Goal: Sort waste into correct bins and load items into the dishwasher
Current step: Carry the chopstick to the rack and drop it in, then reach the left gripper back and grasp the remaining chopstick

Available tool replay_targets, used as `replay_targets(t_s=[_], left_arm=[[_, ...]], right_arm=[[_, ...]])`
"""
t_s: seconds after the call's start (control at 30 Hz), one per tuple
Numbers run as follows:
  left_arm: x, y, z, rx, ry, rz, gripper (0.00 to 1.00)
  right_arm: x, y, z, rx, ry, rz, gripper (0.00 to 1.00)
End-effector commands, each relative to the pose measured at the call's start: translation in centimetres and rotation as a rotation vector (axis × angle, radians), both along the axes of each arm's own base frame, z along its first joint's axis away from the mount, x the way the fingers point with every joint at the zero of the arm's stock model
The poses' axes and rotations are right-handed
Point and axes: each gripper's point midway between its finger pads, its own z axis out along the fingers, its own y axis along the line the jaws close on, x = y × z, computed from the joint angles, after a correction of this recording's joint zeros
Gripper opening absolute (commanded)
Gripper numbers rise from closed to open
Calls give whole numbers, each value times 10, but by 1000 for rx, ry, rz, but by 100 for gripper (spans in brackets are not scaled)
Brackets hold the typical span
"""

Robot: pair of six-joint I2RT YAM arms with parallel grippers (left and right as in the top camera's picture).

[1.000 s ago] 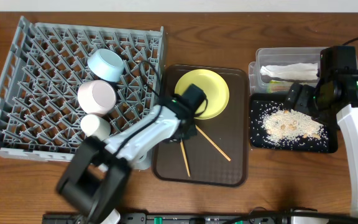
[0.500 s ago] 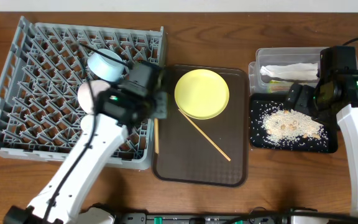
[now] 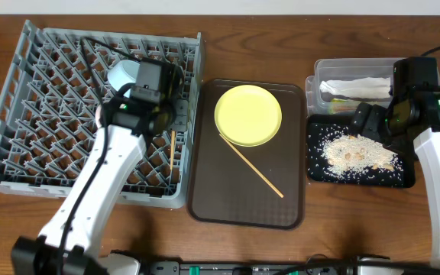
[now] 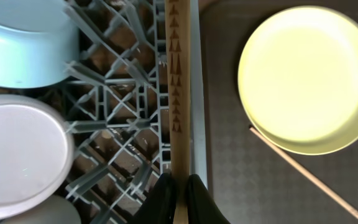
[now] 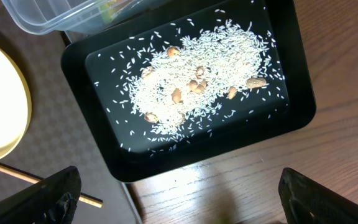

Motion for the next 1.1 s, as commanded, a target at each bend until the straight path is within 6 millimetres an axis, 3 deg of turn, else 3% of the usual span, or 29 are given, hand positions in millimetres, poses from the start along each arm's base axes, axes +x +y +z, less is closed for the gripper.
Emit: replay_targets(t_s=[0.0, 0.17, 0.27, 0.4, 0.57, 0.67, 0.8, 1.07], left_arm=[[10, 2, -16, 32, 27, -9, 9], [19, 1, -34, 43, 52, -4, 10], [21, 3, -35, 57, 44, 4, 17], [21, 3, -35, 56, 46, 4, 37], [16, 1, -28, 25, 46, 14, 43], [6, -20, -15, -112, 60, 3, 45], [-15, -65, 3, -380, 156, 37, 46], [-40, -104, -31, -330, 260, 270, 46]], right_arm=[[0, -1, 5, -7, -15, 10, 99], [-1, -1, 5, -7, -11, 10, 99], [-1, -1, 5, -7, -11, 10, 99], [0, -1, 5, -7, -11, 10, 99], [-1, -1, 5, -7, -11, 10, 99], [-1, -1, 5, -7, -11, 10, 99], [0, -1, 5, -7, -12, 10, 99], [0, -1, 5, -7, -15, 10, 99]])
